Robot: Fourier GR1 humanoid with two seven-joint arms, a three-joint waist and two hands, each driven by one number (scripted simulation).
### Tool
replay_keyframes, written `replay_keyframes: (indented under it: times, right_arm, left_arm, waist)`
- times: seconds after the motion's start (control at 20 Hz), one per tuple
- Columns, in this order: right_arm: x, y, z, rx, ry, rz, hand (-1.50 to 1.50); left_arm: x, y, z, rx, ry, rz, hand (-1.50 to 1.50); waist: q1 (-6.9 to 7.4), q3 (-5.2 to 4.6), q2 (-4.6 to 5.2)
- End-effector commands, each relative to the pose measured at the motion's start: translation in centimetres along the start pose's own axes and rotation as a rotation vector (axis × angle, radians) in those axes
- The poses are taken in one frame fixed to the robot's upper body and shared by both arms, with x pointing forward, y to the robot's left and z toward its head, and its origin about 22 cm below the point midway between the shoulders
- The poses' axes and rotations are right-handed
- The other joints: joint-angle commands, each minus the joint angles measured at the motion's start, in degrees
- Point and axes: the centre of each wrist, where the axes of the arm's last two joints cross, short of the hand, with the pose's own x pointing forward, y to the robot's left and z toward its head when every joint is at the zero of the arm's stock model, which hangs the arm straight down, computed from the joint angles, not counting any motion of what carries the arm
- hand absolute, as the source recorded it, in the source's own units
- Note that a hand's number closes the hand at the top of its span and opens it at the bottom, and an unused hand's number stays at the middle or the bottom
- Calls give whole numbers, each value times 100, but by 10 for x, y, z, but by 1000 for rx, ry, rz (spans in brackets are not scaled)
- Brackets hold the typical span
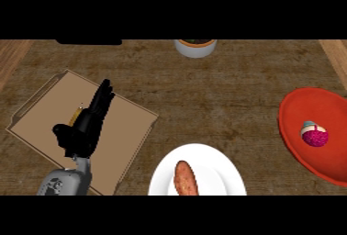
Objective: Pick the cupcake from the plate and place it in the bowl
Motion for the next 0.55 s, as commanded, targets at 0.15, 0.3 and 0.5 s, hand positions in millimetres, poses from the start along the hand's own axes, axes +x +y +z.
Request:
replay_keyframes:
  times: [0.15,0.3,0.5]
  right_arm:
    - [8,-21,22,124,-122,-231,-150]
    - [8,-18,24,166,-123,-240,-150]
    - [-1,-7,26,178,-114,-222,-150]
  left_arm:
    - [-5,2,0,7,-2,5,0]
    - [1,-4,0,4,-4,1,0]
    - [-4,1,-1,13,-16,7,0]
  waist:
    - [27,21,49]
    - [-28,25,11]
    - [-4,28,38]
